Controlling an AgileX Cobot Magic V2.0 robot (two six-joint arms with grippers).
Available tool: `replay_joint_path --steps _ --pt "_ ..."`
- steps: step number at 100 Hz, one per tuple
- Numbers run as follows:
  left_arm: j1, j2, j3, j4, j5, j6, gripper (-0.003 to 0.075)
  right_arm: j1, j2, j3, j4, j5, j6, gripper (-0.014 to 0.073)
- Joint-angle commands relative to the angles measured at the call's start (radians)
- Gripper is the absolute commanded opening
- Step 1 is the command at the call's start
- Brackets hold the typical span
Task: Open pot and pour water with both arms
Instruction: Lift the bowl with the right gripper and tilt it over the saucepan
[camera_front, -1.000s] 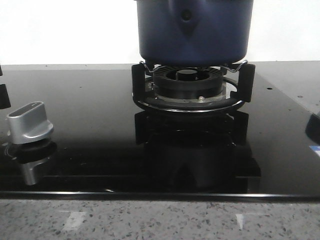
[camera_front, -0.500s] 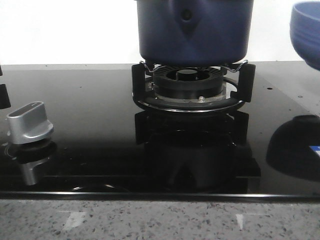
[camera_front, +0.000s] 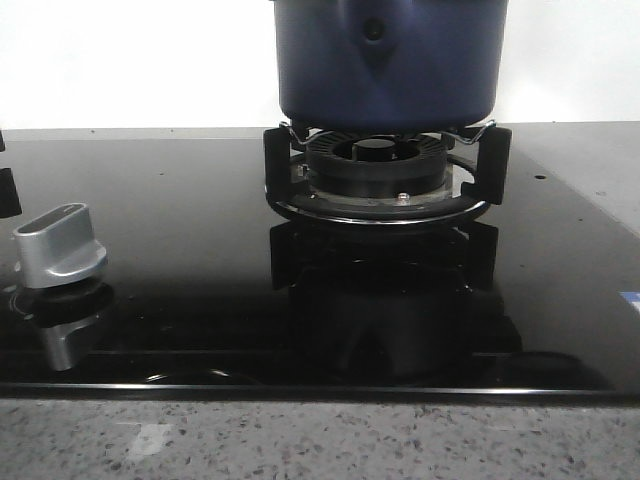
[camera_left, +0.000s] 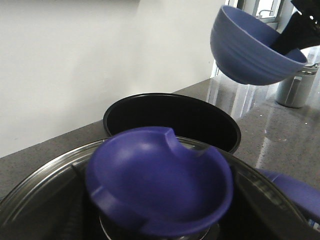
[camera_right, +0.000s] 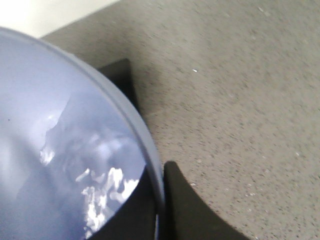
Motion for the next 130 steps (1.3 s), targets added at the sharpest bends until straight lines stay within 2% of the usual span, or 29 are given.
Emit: replay_joint_path --steps 1,23,40,55,73,111,130 --pt "-0.008 -0.016 -0.034 -0.131 0.064 -0.002 0.0284 0.029 0.005 -0.116 0.027 -0.008 -0.012 -0.0053" --pt "-0.008 -0.016 -0.034 -0.131 0.075 -0.002 0.0284 0.152 0.078 -0.287 0.035 0.021 -0.008 -0.0044" --pt "-0.008 -0.016 -0.034 -0.131 0.082 -0.002 0.0284 0.276 0.127 -0.351 0.031 -0.015 -0.008 -0.0044" --pt "-0.008 -0.016 -0.034 -0.131 0.109 -0.002 0.0284 0.372 0.156 -0.352 -0.06 -0.053 0.011 -0.0044" --pt "-0.008 -0.024 -0.034 -0.131 0.118 -0.002 0.0284 0.469 0.193 -0.352 -0.267 -0.08 0.03 -0.0044" --pt "-0.008 -0.039 -0.034 -0.131 0.114 -0.002 0.0284 0.674 0.215 -0.352 -0.849 -0.113 0.135 -0.0044" --pt "-0.008 -0.039 -0.034 -0.131 0.114 -0.002 0.0284 0.759 0.215 -0.344 -1.089 -0.125 0.157 -0.0044"
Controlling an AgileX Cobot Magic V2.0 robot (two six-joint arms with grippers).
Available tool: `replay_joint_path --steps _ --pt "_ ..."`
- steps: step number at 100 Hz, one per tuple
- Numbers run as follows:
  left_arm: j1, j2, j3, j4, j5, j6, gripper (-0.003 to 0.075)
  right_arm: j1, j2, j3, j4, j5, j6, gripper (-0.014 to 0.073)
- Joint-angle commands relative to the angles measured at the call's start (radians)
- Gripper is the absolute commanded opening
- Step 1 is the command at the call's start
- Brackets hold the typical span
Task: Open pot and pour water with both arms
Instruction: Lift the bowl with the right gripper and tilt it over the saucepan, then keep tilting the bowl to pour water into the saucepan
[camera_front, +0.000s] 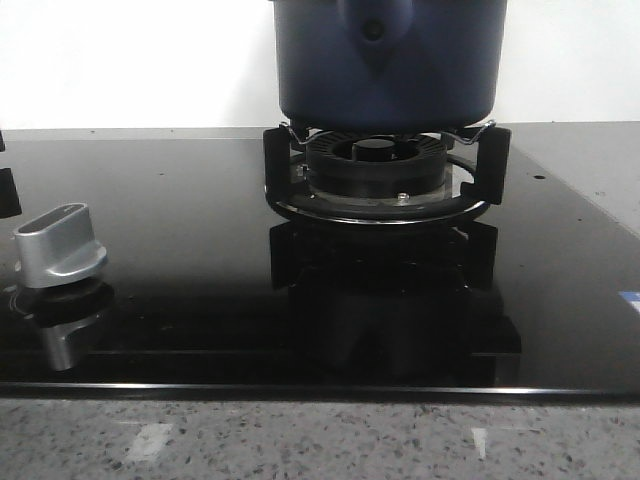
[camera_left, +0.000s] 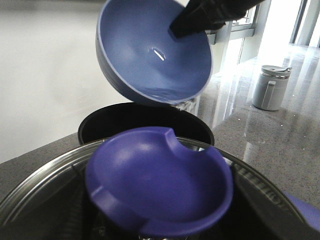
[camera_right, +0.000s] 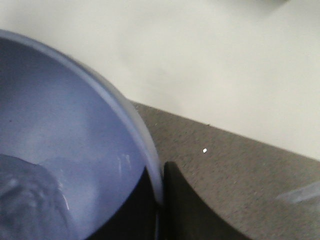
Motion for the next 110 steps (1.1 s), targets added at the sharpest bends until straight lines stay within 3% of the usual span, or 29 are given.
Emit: replay_joint_path --steps 1,44,110 --pt "-0.008 -0.025 -0.034 -0.131 0.045 -0.002 0.0284 0.033 -0.042 -0.025 -0.184 -0.077 0.016 -0.0044" --pt "-0.008 -0.025 -0.034 -0.131 0.043 -0.002 0.0284 0.107 -0.042 0.078 -0.479 -0.082 0.095 -0.0044" --pt "-0.008 -0.025 -0.034 -0.131 0.041 -0.002 0.0284 0.217 -0.042 0.078 -0.911 -0.122 0.099 -0.0045"
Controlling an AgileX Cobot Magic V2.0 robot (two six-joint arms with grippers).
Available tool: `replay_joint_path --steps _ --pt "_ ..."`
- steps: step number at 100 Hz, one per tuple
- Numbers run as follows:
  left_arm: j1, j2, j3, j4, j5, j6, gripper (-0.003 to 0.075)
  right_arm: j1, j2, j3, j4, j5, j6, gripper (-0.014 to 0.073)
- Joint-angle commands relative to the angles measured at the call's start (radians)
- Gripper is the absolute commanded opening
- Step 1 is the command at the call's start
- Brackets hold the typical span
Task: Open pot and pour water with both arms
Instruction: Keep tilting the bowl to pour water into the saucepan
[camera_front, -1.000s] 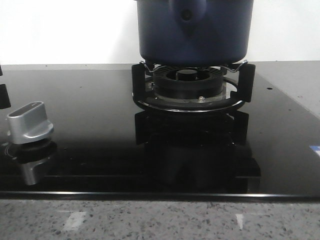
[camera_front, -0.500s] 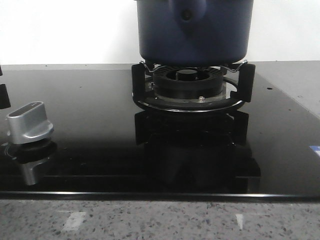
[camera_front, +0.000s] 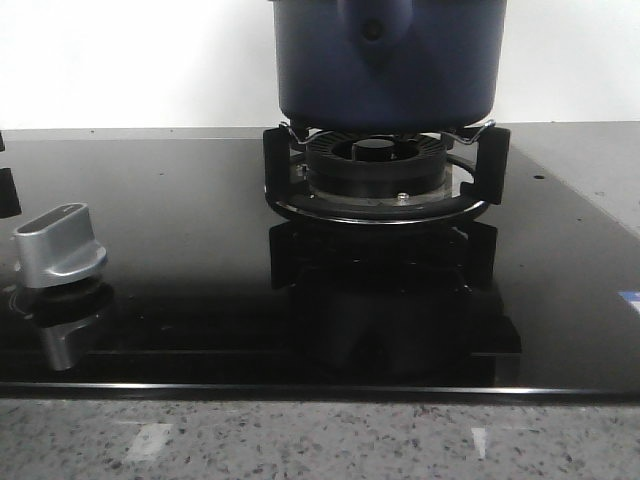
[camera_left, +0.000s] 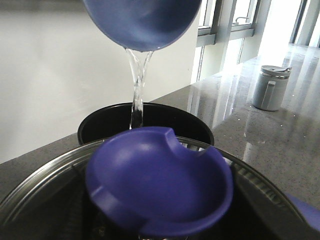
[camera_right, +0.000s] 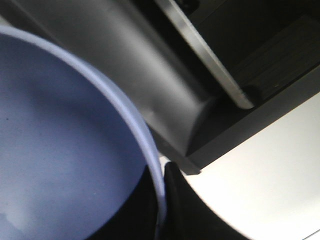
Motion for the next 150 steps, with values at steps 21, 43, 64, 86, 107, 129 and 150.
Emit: replay_joint_path --steps 21,43,64,86,107,129,150 --pt "-0.008 -0.025 -0.034 -0.131 0.041 -0.002 0.0284 0.039 -0.042 -0.024 -0.246 -0.048 0.008 -0.0045" --pt "-0.008 -0.025 -0.034 -0.131 0.041 -0.002 0.0284 0.056 -0.042 -0.024 -0.291 -0.059 0.008 -0.0045" --pt "-0.008 -0.025 -0.034 -0.131 0.041 -0.002 0.0284 0.057 -0.042 -0.024 -0.312 -0.059 0.008 -0.0045" --pt "-0.008 -0.025 -0.034 -0.131 0.041 -0.002 0.0284 0.059 -0.042 -0.024 -0.265 -0.039 0.008 -0.0046" --pt "-0.008 -0.025 -0.034 -0.131 0.041 -0.002 0.0284 0.048 -0.042 -0.024 0.024 0.071 0.021 -0.0046" --pt "-0.008 -0.025 -0.034 -0.131 0.041 -0.002 0.0284 -0.041 -0.042 -0.024 0.346 0.155 0.023 -0.0046" --pt "-0.008 -0.025 -0.034 -0.131 0.043 -0.002 0.0284 -0.165 -0.097 -0.026 0.601 0.147 0.023 -0.0046"
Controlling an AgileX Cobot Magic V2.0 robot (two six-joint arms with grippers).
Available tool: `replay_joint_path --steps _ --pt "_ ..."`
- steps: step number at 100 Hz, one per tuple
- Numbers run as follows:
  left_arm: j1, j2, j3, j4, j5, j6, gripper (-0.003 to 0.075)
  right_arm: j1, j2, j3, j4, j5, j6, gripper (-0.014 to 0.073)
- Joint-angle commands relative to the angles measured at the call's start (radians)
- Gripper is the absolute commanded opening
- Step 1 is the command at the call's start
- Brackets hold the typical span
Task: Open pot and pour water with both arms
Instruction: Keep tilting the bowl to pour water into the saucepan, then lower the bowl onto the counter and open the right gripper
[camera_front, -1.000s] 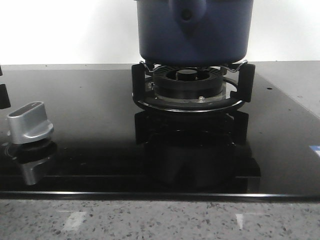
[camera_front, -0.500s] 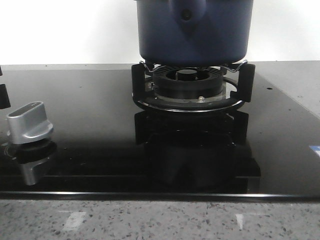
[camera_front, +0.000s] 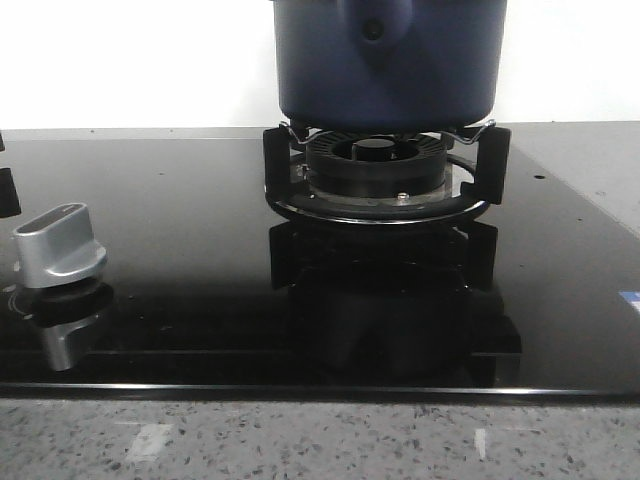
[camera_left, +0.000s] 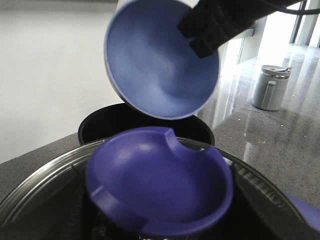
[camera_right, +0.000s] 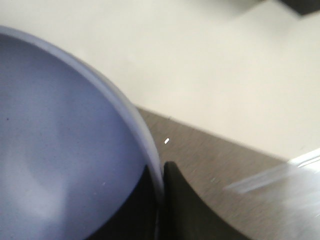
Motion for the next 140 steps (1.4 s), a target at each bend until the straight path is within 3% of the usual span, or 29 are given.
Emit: replay_joint_path --steps 1,15,32,51,86,132,140 --pt "-0.008 -0.025 -0.034 -0.131 0.043 -0.002 0.0284 -0.06 -0.09 -0.026 0.055 -0.048 0.012 -0.0046" --pt "-0.011 -0.025 -0.034 -0.131 0.049 -0.002 0.0284 -0.239 -0.176 -0.026 0.293 -0.07 0.012 -0.0046" --pt "-0.033 -0.025 -0.034 -0.131 0.049 -0.002 0.0284 -0.595 -0.238 0.006 0.586 -0.015 -0.1 -0.0046" --pt "-0.033 -0.025 -0.034 -0.131 0.045 -0.002 0.0284 -0.86 -0.274 0.23 0.82 -0.026 -0.113 -0.0046" --pt "-0.033 -0.025 -0.034 -0.131 0.049 -0.002 0.0284 -0.884 -0.3 0.609 0.867 -0.08 -0.139 -0.0046" --pt "-0.033 -0.025 -0.034 -0.131 0.052 -0.002 0.0284 -0.884 -0.3 0.65 0.808 -0.073 -0.154 -0.0042" --pt "-0.033 -0.025 -0.034 -0.131 0.052 -0.002 0.0284 -0.884 -0.3 0.65 0.808 -0.076 -0.154 0.0001"
